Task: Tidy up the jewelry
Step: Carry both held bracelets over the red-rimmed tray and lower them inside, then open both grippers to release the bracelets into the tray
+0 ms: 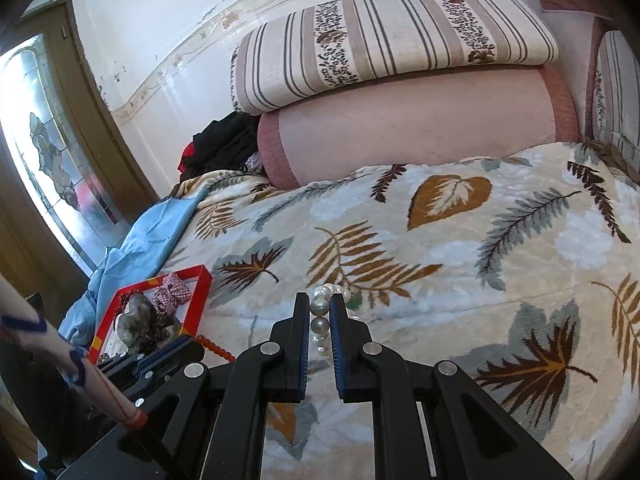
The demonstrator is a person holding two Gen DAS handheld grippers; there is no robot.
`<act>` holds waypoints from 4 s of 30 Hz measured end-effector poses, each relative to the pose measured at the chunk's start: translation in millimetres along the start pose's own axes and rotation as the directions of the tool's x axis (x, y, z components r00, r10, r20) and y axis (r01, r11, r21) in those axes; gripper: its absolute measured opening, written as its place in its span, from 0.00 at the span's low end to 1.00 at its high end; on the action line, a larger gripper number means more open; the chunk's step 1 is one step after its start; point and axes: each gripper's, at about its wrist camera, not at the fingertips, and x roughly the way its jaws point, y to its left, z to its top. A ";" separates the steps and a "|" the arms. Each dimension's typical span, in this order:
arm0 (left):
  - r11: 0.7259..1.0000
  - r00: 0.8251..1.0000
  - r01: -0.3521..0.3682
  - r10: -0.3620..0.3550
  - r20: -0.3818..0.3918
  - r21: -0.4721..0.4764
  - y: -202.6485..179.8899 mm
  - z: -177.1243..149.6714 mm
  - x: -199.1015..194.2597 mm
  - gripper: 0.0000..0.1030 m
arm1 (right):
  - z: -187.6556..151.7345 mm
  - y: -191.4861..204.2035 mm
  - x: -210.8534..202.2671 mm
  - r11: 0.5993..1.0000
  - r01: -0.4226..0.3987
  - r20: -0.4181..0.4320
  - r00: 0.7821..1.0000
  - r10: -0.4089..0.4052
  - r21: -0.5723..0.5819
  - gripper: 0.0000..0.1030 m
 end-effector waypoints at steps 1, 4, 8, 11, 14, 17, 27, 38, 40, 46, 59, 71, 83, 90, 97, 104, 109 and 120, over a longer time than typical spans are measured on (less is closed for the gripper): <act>1.000 1.000 0.001 -0.001 0.001 -0.001 0.7 0.5 -1.2 0.07 | -0.1 1.5 0.0 1.000 -0.002 0.001 1.000 0.002 -0.003 0.10; 1.000 1.000 -0.004 0.004 0.009 0.000 2.4 1.4 -5.1 0.07 | -0.6 7.0 -0.1 1.000 -0.013 0.002 1.000 0.013 -0.013 0.10; 1.000 1.000 -0.010 0.010 0.016 -0.004 5.5 2.6 -10.0 0.07 | -3.3 15.3 0.1 0.999 -0.023 -0.003 1.000 0.023 -0.028 0.10; 1.000 1.000 -0.015 0.015 0.021 -0.007 7.8 2.9 -14.5 0.07 | -5.1 20.1 -0.4 0.999 -0.030 -0.007 1.000 0.030 -0.035 0.10; 1.000 0.999 -0.018 0.019 0.032 -0.013 11.9 3.0 -22.3 0.07 | -7.5 29.1 -2.2 0.998 -0.042 -0.009 0.999 0.042 -0.048 0.10; 0.999 0.999 -0.021 0.022 0.045 -0.027 18.5 2.6 -32.8 0.07 | -10.9 40.9 -3.9 0.996 -0.057 -0.009 0.998 0.056 -0.065 0.10; 0.995 0.992 -0.064 0.071 0.106 -0.075 62.6 -0.3 -83.2 0.07 | -28.3 106.2 -5.4 0.984 -0.133 -0.015 0.991 0.132 -0.120 0.10; 0.969 0.979 -0.149 0.173 0.110 -0.195 141.4 -15.6 -127.4 0.07 | -45.8 185.0 4.3 0.965 -0.226 -0.044 0.974 0.222 -0.129 0.10; 0.962 0.977 -0.161 0.188 0.104 -0.220 154.2 -17.8 -132.8 0.07 | -46.6 199.0 6.3 0.960 -0.237 -0.051 0.971 0.232 -0.147 0.10; 0.935 0.967 -0.218 0.246 0.070 -0.281 184.4 -29.9 -146.9 0.07 | -50.8 236.1 14.6 0.947 -0.260 -0.075 0.965 0.250 -0.188 0.10; 0.869 0.914 -0.404 0.393 -0.096 -0.285 218.2 -59.3 -119.0 0.07 | -75.3 262.4 72.0 0.952 -0.204 -0.172 0.971 0.167 -0.230 0.10; 0.857 0.907 -0.420 0.395 -0.143 -0.298 227.1 -62.6 -101.1 0.07 | -83.7 258.3 103.0 0.956 -0.110 -0.201 0.978 0.055 -0.272 0.10; 0.856 0.903 -0.429 0.399 -0.160 -0.288 227.4 -60.9 -89.6 0.07 | -90.3 244.2 123.1 0.954 -0.047 -0.237 0.971 -0.025 -0.295 0.11; 0.855 0.899 -0.436 0.404 -0.165 -0.281 225.9 -60.8 -85.7 0.07 | -96.7 239.1 128.3 0.953 -0.035 -0.262 0.964 -0.048 -0.302 0.11; 0.850 0.892 -0.452 0.429 -0.142 -0.270 222.2 -57.9 -88.3 0.08 | -88.1 238.4 108.7 0.955 -0.045 -0.240 0.970 -0.028 -0.292 0.18; 0.849 0.887 -0.462 0.447 -0.119 -0.256 213.3 -54.9 -89.6 0.23 | -75.1 235.1 80.5 0.960 -0.047 -0.204 0.979 -0.010 -0.275 0.27; 0.845 0.879 -0.477 0.462 -0.118 -0.241 210.0 -56.0 -88.8 0.28 | -74.4 232.7 73.9 0.962 -0.043 -0.199 0.980 -0.012 -0.269 0.28; 0.837 0.870 -0.493 0.480 -0.113 -0.236 210.5 -56.6 -90.4 0.48 | -78.6 232.8 72.2 0.962 -0.037 -0.212 0.977 -0.022 -0.270 0.37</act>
